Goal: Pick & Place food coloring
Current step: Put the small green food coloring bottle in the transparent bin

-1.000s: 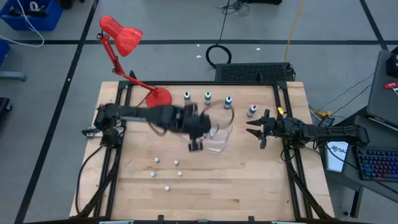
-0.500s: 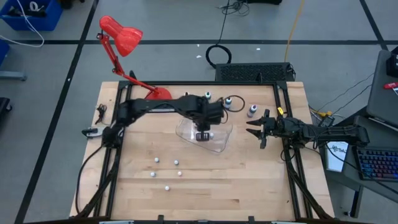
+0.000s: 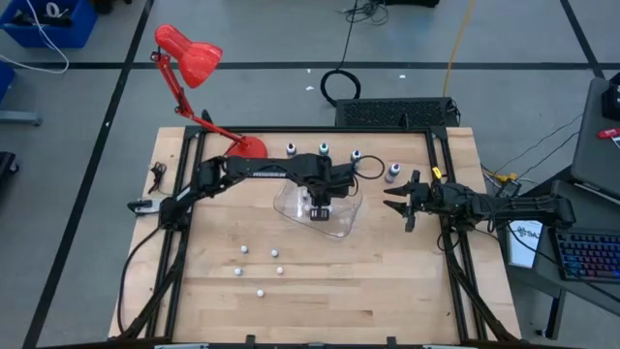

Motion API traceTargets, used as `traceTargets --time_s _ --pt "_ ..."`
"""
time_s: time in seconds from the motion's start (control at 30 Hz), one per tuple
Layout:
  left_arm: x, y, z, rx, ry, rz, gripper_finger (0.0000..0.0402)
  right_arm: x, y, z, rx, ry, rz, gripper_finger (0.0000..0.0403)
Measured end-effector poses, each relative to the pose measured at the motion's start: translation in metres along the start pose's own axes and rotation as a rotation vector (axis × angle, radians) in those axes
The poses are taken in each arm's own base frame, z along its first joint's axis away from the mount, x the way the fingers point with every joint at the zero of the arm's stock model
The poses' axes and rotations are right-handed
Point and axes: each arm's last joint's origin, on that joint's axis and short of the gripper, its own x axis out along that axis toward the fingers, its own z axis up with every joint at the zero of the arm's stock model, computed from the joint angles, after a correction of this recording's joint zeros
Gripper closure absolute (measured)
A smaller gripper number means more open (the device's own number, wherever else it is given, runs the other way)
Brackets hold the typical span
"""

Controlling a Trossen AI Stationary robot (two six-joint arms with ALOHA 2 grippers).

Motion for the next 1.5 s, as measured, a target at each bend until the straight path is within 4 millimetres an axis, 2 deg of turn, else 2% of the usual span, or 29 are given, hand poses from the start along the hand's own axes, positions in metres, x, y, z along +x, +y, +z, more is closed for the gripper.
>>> traceTargets --time_s 0.37,0.53,0.97,1.27,1.5 --pt "0.024 0.003 -0.008 -0.035 -0.004 -0.059 0.0339 0.0 0.0 0.0 0.0 0.0 0.0 0.0259" --pt "0.029 0.002 -0.01 -0.036 -0.007 -0.079 0.0339 0.0 0.0 0.0 0.0 0.0 0.0 0.0259" --pt "0.031 0.002 -0.009 -0.039 -0.03 -0.092 0.0339 0.0 0.0 0.0 0.0 0.0 0.0 0.0259" --pt "0.042 0.002 -0.008 -0.038 -0.017 -0.099 0.0329 0.0 0.0 0.0 0.0 0.0 0.0 0.0259" --pt "0.042 0.002 -0.008 -0.076 -0.016 -0.1 0.0312 0.0 0.0 0.0 0.0 0.0 0.0 0.0259"
